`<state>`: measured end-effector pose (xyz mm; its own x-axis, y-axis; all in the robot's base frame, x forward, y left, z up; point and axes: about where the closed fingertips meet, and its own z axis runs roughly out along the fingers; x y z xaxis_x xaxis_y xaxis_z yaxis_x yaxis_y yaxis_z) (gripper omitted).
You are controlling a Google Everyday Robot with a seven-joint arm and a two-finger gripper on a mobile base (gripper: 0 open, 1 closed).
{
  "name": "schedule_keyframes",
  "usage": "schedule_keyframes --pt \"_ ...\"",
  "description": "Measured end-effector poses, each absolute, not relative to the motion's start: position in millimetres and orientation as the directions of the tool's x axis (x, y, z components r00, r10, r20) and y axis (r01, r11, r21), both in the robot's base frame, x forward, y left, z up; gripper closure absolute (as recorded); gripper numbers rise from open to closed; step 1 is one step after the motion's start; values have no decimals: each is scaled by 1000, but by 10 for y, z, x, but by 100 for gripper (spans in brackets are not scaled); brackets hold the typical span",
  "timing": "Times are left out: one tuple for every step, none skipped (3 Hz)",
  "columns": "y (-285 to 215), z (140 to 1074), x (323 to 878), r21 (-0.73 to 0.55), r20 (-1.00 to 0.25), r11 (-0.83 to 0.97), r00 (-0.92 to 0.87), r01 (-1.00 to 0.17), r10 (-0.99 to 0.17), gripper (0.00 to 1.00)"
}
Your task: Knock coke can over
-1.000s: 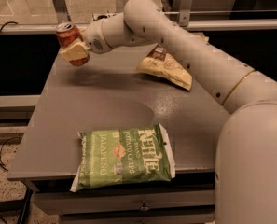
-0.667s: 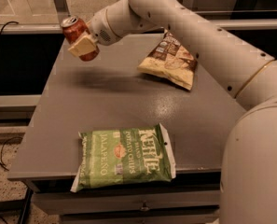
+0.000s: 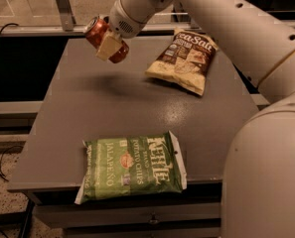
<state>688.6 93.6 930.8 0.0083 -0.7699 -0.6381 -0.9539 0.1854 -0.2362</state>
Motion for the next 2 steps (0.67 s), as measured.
schedule_keyframes --pt "671 9227 6764 -229 -539 177 -26 -957 -842 100" --pt "532 9066 6559 -203 -430 135 -36 -970 -902 100"
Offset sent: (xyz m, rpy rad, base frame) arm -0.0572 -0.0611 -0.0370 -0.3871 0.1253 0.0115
